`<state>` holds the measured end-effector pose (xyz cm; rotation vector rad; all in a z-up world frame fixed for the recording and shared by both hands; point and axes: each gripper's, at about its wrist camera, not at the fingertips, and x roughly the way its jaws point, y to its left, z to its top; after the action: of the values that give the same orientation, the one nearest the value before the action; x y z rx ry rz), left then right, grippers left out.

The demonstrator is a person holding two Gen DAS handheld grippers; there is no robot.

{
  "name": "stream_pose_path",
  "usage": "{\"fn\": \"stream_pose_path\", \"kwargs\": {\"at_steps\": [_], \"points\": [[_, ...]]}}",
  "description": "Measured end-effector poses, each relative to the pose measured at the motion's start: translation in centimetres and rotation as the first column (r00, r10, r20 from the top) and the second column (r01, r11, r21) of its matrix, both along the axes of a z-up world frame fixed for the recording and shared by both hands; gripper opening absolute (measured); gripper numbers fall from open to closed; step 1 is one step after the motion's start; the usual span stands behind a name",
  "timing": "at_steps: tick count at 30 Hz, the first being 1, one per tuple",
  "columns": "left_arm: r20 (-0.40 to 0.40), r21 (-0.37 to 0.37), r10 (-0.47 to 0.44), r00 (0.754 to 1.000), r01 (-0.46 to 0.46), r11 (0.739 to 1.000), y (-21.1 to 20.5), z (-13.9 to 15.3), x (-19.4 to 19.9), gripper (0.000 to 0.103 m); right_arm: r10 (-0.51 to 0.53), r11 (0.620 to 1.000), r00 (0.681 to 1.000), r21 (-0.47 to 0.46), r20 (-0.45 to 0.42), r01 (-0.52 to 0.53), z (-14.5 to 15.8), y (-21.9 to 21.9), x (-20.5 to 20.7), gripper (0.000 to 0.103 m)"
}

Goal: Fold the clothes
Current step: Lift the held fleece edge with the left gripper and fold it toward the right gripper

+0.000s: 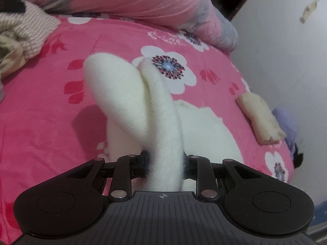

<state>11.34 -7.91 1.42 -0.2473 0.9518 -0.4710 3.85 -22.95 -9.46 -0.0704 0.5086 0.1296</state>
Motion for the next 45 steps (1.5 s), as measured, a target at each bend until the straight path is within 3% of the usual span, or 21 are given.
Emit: {"fn": "stream_pose_path", "kwargs": {"at_steps": [9, 13, 15, 20, 22, 26, 32, 38, 45], "points": [[-0.001, 0.097, -0.025, 1.0, 0.025, 0.995, -4.7, 0.7, 0.1, 0.025, 0.006, 0.999, 1.0, 0.047, 0.029, -0.007, 0.8, -1.9, -1.6, 0.085], [-0.039, 0.132, -0.076, 0.996, 0.081, 0.988, -7.6, 0.2, 0.5, 0.032, -0.017, 0.998, 0.999, 0.064, 0.042, 0.015, 1.0, -3.9, -3.0, 0.085], [-0.065, 0.132, -0.107, 0.992, 0.114, 0.985, -9.2, -0.2, 0.6, 0.04, -0.017, 0.997, 0.999, 0.075, 0.044, 0.014, 0.9, -4.5, -3.4, 0.085], [-0.097, 0.113, -0.181, 0.979, 0.192, 0.975, -12.8, -0.1, 0.5, 0.046, -0.018, 0.996, 0.998, 0.088, 0.055, 0.013, 0.5, -5.3, -4.1, 0.085], [-0.087, 0.053, -0.247, 0.965, 0.252, 0.966, -13.6, 0.6, 0.1, 0.045, -0.015, 0.996, 0.998, 0.087, 0.063, 0.009, 0.4, -5.2, -4.1, 0.085], [-0.008, -0.063, -0.271, 0.963, 0.27, 0.961, -11.9, 2.3, -0.8, 0.046, -0.007, 0.993, 0.998, 0.12, 0.059, 0.0, 0.2, -5.7, -4.0, 0.086], [0.179, -0.113, -0.179, 0.968, 0.201, 0.973, -3.2, 4.0, -3.9, 0.048, -0.005, 0.991, 0.998, 0.134, 0.055, -0.002, 0.1, -6.0, -4.0, 0.086], [0.293, 0.057, -0.183, 0.938, 0.174, 0.983, 2.0, 0.4, -9.0, 0.052, 0.009, 0.987, 0.999, 0.159, 0.036, -0.014, 0.9, -6.7, -4.5, 0.086], [0.327, 0.137, -0.232, 0.916, 0.196, 0.971, 1.9, -5.2, -12.2, 0.057, -0.048, 0.995, 0.999, 0.088, -0.004, 0.048, 3.0, -9.4, -7.7, 0.086]]}}
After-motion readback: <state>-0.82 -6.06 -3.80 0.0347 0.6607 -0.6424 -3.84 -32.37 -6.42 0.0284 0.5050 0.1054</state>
